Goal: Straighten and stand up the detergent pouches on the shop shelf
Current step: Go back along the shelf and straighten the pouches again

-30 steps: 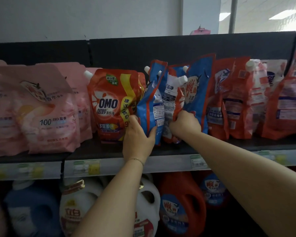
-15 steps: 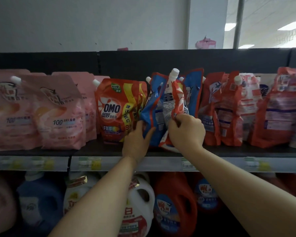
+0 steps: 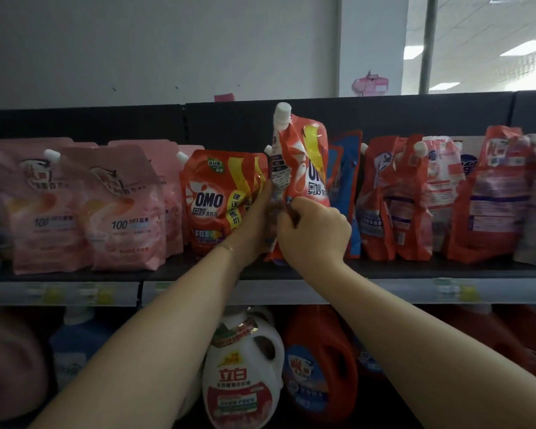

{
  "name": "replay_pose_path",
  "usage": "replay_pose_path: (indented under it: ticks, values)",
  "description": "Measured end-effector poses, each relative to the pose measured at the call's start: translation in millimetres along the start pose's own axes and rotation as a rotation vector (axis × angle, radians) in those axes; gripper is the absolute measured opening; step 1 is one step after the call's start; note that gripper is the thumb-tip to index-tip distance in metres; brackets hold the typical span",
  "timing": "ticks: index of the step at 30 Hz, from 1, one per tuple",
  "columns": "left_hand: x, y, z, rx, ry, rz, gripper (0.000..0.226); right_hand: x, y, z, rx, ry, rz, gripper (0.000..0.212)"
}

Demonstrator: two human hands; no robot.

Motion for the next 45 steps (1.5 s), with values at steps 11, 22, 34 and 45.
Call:
replay_pose_path:
  ticks: [11, 22, 34, 45]
  values:
    - [44.3, -16.2, -5.7, -0.11, 0.058, 0.12, 0.016, -32.2, 48.6, -14.0, 0.049, -0.379, -0.239, 0.031]
    - [64.6, -83.7, 18.8, 0.196, 0.249, 0.011, 0.011, -53.0, 70.3, -19.9, 0.002, -0.679, 0.039, 0.033]
    - [76.3, -147.9, 35.8, 0.183, 0.192, 0.217, 0.02, -52.2, 135.9, -34.2, -0.232, -0.485, -0.182, 0.06]
    - [81.9, -184.4, 31.3, 0.212, 0.438, 0.875, 0.052, -94.4, 188.3, -49.2, -0.287, -0.348, -0.251, 0.083]
Point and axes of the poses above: each hand's wrist, its own z-axis towards the middle knuckle, its own y-axis out of the palm, x = y × z, the point moved 3 cm from there along z, towards the middle knuckle, and after that the axes turned 15 degrees about -z, right-handed, at the moved point
